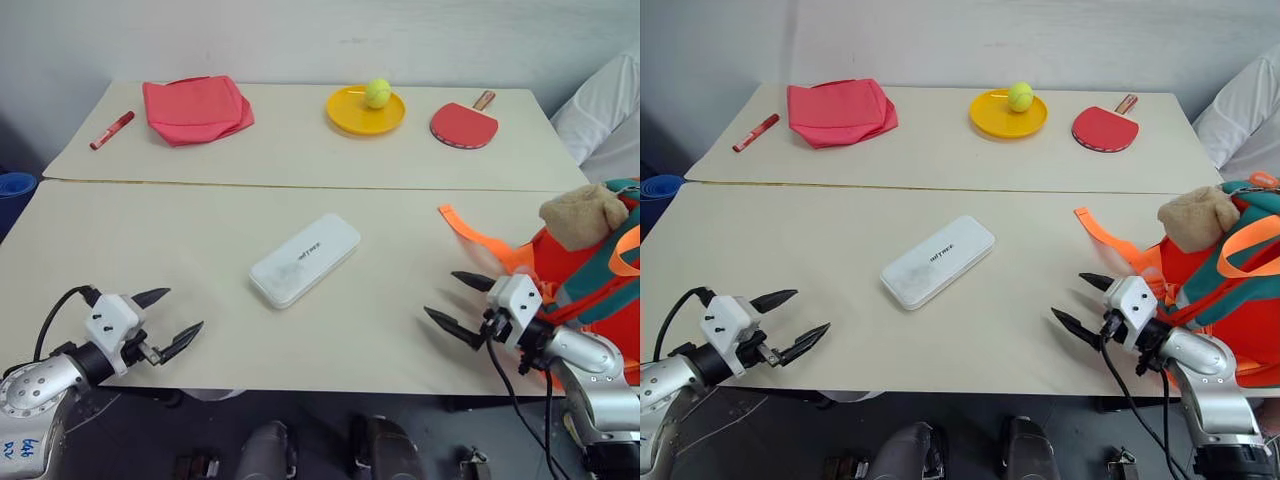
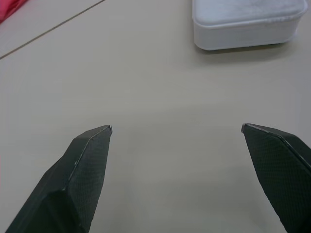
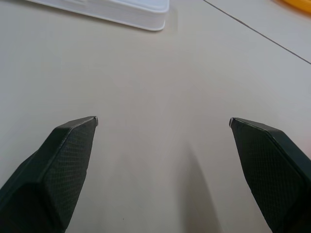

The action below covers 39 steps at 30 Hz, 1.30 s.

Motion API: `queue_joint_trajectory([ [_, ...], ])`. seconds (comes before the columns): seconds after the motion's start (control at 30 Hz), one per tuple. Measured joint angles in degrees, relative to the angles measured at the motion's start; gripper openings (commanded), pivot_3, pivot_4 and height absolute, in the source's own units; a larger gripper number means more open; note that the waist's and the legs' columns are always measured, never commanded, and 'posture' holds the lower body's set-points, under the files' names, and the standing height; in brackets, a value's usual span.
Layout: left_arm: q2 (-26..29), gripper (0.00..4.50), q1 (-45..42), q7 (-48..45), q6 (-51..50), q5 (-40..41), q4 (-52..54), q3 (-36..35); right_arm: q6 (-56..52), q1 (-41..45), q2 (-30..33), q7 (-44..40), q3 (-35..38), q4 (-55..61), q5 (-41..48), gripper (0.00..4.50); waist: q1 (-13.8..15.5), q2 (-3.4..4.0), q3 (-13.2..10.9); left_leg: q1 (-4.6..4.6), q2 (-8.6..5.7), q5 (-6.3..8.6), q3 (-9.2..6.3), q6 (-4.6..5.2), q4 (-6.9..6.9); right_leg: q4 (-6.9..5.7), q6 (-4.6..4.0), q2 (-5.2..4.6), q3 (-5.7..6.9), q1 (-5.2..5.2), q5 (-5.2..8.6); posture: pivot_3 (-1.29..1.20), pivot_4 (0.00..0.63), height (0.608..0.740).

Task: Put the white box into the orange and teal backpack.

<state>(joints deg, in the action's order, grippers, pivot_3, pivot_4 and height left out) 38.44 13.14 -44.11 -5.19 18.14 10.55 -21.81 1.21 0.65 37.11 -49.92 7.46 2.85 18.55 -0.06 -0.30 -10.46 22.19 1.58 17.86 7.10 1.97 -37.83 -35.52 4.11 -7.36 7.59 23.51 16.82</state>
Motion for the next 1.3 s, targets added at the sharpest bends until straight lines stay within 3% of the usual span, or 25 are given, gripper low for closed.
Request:
queue_joint_trajectory([
  [0.17,0.02,4.5,-1.5,-0.48,-1.81,1.51,0.29,0.24,-0.74,1.08,-0.88,-0.54,-2.41,0.0,-0.25,4.46,-0.08,0.0,0.0,-0.01,-0.01,-0.01,0.02,0.02,0.0,-0.02,0.0,-0.01,-0.02,-0.01,0.0,0.0,0.15,0.74],
  [0.27,0.39,4.5,-1.37,-1.05,-5.38,4.3,3.27,0.09,-5.74,5.37,-0.81,0.71,-3.05,-0.07,-1.02,4.46,-0.28,0.0,0.0,-0.01,0.0,-0.06,0.01,-0.08,-0.01,-0.06,0.0,-0.01,-0.03,0.01,0.0,0.0,0.15,0.74],
  [0.3,1.02,4.31,-1.35,-1.46,-6.85,5.35,4.85,0.02,-8.51,7.85,-0.4,1.47,-3.55,-0.08,-1.64,4.29,-0.34,0.0,0.0,0.0,0.0,-0.09,0.01,-0.13,0.0,-0.07,0.0,-0.01,-0.04,0.03,0.0,0.0,0.15,0.74],
  [0.4,2.59,3.65,-1.98,-1.1,-10.09,6.65,7.26,-0.64,-16.79,15.03,1.83,2.26,-6.53,0.57,-3.69,3.58,-0.23,0.09,-0.05,0.0,0.0,-0.1,0.0,-0.15,-0.01,-0.08,-0.01,-0.01,-0.03,0.07,0.01,0.0,0.15,0.74],
  [0.57,3.85,2.13,-5.21,0.33,-14.22,5.54,7.58,2.25,-28.02,29.6,-1.29,5.99,-15.13,0.79,-9.67,1.86,-0.48,0.12,-0.07,0.03,0.0,-0.18,0.03,-0.28,-0.01,-0.15,-0.05,0.0,-0.03,0.14,0.03,0.0,0.15,0.74],
  [0.73,4.3,0.55,-9.0,0.95,-17.45,3.54,6.81,7.26,-29.34,46.24,-7.62,8.99,-21.23,-14.79,-15.92,0.11,-0.89,0.11,-0.07,0.15,-0.05,-0.23,0.03,-0.32,-0.01,-0.19,-0.05,0.0,0.04,0.16,0.02,0.0,0.15,0.74],
  [0.8,4.53,0.04,-10.4,0.34,-18.77,3.64,6.54,8.71,-27.34,50.84,-9.34,8.83,-22.7,-24.07,-17.92,0.0,-1.07,0.11,-0.07,0.25,-0.1,-0.25,0.04,-0.25,-0.05,-0.3,-0.02,-0.02,0.06,0.18,0.01,0.0,0.15,0.74],
  [1.03,4.54,0.04,-15.56,-0.02,-23.17,3.94,5.71,12.31,-17.22,58.79,-16.31,2.01,-22.47,-47.85,-18.53,0.0,-2.05,0.11,-0.07,0.25,-0.05,-0.29,0.2,-0.2,-0.11,-0.31,0.01,0.13,0.01,0.16,0.0,0.0,0.15,0.74],
  [1.3,3.48,0.04,-18.19,-0.19,-23.3,3.21,3.33,14.42,-12.87,59.46,-18.21,-6.04,-20.88,-51.33,-17.41,0.0,-2.31,0.11,-0.07,0.2,0.01,-0.36,0.17,-0.28,-0.14,-0.42,0.01,0.15,-0.02,0.16,0.0,0.0,0.15,0.74],
])
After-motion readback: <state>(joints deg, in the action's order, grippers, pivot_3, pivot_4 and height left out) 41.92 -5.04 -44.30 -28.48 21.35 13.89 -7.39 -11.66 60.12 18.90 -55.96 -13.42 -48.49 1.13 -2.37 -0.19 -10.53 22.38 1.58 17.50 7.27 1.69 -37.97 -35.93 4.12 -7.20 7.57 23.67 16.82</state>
